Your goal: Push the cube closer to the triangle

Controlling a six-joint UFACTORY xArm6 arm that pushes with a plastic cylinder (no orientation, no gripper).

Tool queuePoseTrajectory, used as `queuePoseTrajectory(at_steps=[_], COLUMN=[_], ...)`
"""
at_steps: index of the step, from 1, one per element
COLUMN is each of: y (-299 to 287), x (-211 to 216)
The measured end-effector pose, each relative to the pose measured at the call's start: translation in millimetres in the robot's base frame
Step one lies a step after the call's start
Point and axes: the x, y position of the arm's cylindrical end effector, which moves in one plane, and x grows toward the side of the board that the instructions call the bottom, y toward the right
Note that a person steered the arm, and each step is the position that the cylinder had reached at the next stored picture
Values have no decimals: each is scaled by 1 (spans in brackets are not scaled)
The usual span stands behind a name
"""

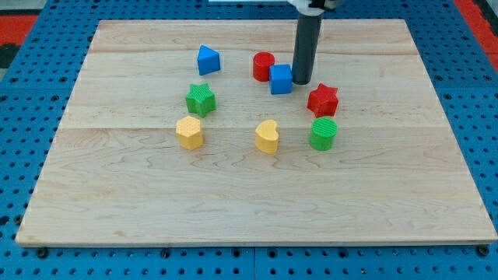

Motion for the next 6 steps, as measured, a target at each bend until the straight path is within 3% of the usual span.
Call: queuePoseTrajectory(at_steps=[1,3,4,6], y=[-49,-67,-96,-94], x=[1,37,11,-40])
